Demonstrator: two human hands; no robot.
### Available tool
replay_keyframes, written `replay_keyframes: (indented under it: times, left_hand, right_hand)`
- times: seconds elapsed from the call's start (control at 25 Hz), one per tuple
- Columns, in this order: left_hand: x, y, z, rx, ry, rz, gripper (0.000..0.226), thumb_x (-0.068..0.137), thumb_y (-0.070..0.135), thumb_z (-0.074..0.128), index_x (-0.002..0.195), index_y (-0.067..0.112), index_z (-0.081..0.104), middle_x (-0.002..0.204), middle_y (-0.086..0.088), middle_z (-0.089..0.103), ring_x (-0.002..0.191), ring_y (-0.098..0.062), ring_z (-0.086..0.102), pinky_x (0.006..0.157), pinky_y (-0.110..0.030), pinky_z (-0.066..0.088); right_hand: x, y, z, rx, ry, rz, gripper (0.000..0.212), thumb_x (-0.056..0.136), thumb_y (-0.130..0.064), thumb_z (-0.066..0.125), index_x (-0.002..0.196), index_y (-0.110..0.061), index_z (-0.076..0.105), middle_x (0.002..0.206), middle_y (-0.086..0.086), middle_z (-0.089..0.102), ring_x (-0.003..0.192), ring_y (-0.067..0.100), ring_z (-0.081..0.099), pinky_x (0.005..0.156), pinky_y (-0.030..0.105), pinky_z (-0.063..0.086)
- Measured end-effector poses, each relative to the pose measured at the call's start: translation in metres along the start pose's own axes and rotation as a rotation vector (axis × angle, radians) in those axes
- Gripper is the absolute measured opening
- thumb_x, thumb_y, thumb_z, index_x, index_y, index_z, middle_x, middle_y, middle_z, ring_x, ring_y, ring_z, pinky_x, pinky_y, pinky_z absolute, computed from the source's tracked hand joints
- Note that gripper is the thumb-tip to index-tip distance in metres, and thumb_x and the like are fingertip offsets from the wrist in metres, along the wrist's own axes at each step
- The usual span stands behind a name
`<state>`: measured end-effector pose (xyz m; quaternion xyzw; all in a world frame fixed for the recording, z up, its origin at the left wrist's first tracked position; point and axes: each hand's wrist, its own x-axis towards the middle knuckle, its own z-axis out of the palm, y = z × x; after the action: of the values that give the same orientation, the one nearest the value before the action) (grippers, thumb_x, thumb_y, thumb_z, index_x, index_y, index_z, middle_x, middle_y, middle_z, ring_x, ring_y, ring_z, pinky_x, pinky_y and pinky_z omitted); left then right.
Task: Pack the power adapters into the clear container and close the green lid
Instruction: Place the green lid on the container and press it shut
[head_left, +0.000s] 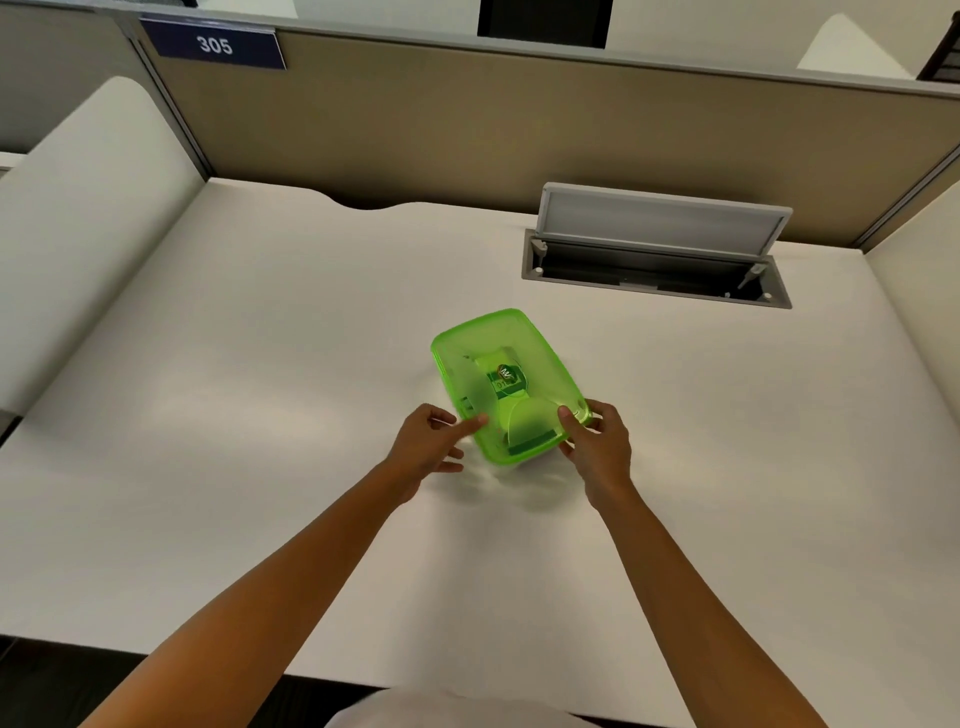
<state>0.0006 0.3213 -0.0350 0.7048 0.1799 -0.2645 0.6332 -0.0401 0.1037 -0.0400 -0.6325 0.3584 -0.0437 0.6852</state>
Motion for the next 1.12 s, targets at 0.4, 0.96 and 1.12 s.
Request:
replay_keyframes:
  times: [0.4,0.96,1.12]
  left_hand:
    - [0.021,0.011,-0.019,-0.142,-0.043,-0.004,0.039,0.087,0.041,0.071,0.09,0.003,0.062,0.085,-0.016,0.065,0.071,-0.029,0.068,0.066,-0.044,0.061]
    - [0.013,0.018,-0.035,-0.032,-0.213,-0.149,0.044,0.085,0.043,0.073,0.098,0.002,0.064,0.092,-0.015,0.067,0.08,-0.027,0.066,0.072,-0.047,0.061]
    - [0.023,0.021,-0.018,0.261,0.099,-0.023,0.059,0.085,0.064,0.06,0.089,0.005,0.062,0.08,-0.009,0.063,0.067,-0.024,0.059,0.064,-0.037,0.056]
  right_hand:
    - [0.065,-0.051,-0.033,-0.147,-0.13,0.025,0.044,0.082,-0.011,0.078,0.122,-0.001,0.063,0.109,0.011,0.055,0.098,0.021,0.056,0.077,0.033,0.052]
    - [0.069,-0.033,-0.022,-0.219,-0.019,-0.067,0.033,0.087,-0.026,0.072,0.114,-0.008,0.069,0.099,0.007,0.064,0.094,0.022,0.059,0.094,0.047,0.051]
    - [0.074,-0.044,-0.026,-0.168,-0.172,0.015,0.03,0.089,-0.015,0.07,0.116,-0.003,0.067,0.085,0.002,0.058,0.078,0.017,0.056,0.073,0.033,0.05]
